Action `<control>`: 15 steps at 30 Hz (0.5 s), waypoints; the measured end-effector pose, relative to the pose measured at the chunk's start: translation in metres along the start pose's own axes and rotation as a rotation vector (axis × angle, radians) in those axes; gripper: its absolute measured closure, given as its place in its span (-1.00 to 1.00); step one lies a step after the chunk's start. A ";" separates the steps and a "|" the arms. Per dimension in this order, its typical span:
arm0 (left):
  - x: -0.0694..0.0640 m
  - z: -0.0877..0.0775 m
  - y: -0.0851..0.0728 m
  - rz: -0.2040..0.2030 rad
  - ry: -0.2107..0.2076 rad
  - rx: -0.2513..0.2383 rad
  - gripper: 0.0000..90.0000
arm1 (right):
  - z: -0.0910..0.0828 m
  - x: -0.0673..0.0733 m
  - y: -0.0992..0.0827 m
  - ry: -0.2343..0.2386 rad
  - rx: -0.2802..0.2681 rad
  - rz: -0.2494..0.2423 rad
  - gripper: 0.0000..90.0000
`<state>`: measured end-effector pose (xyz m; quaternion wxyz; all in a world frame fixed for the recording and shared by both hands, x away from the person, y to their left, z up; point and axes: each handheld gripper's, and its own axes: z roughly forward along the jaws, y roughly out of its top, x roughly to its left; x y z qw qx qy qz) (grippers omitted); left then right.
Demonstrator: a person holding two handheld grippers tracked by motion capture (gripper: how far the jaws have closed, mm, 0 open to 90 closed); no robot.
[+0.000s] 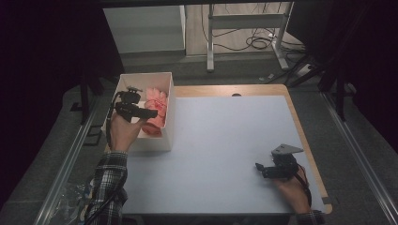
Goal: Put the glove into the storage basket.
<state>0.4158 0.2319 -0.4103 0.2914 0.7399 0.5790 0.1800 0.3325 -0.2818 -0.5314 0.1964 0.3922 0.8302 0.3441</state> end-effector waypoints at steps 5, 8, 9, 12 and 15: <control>-0.004 -0.008 -0.008 0.017 -0.018 -0.019 -0.98 | 0.000 0.000 0.000 -0.001 0.000 0.000 -0.66; -0.008 -0.014 -0.014 0.028 -0.034 -0.039 -0.98 | 0.000 0.000 0.000 -0.001 0.000 -0.001 -0.66; -0.009 -0.017 -0.016 0.035 -0.037 -0.045 -0.98 | 0.000 0.000 0.000 -0.001 0.000 -0.001 -0.66; -0.012 -0.022 -0.023 0.044 -0.050 -0.063 -0.98 | 0.000 0.000 0.000 -0.001 0.000 -0.002 -0.66; -0.016 -0.026 -0.032 0.063 -0.059 -0.072 -0.99 | 0.000 0.000 0.000 -0.001 0.000 -0.001 -0.66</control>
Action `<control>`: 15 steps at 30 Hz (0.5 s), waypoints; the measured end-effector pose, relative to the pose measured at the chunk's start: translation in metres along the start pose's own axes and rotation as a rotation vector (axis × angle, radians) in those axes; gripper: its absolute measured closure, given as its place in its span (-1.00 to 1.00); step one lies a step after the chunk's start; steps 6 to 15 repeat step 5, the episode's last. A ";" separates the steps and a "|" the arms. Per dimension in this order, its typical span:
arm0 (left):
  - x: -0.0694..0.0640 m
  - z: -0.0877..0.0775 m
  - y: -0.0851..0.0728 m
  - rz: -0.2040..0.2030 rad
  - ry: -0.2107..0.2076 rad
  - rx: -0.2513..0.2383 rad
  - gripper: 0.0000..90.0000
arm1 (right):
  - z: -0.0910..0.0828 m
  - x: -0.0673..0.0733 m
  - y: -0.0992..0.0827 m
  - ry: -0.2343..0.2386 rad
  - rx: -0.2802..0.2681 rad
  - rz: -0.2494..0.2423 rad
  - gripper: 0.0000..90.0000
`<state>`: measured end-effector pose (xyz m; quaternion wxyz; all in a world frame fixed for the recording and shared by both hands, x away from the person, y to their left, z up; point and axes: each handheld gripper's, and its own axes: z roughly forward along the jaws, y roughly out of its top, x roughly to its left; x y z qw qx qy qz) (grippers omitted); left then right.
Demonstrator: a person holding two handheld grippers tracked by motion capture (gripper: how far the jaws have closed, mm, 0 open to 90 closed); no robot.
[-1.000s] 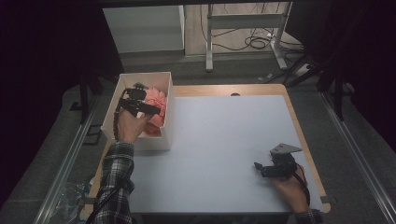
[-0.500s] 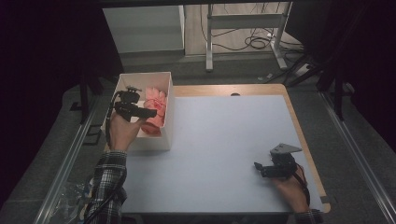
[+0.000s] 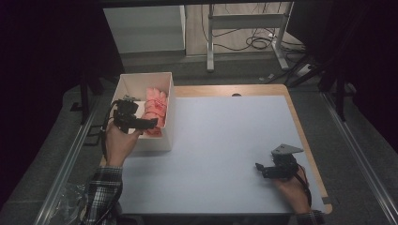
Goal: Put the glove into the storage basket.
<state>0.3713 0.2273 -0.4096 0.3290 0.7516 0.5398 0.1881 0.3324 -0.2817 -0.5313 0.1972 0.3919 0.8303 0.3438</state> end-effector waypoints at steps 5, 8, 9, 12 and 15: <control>-0.004 -0.003 -0.010 0.013 -0.013 -0.008 -0.99 | 0.000 0.000 0.000 0.001 0.002 0.000 -0.66; -0.004 -0.003 -0.010 0.013 -0.013 -0.008 -0.99 | 0.000 0.000 0.000 0.001 0.002 0.000 -0.66; -0.004 -0.003 -0.010 0.013 -0.013 -0.008 -0.99 | 0.000 0.000 0.000 0.001 0.002 0.000 -0.66; -0.004 -0.003 -0.010 0.013 -0.013 -0.008 -0.99 | 0.000 0.000 0.000 0.001 0.002 0.000 -0.66; -0.004 -0.003 -0.010 0.013 -0.013 -0.008 -0.99 | 0.000 0.000 0.000 0.001 0.002 0.000 -0.66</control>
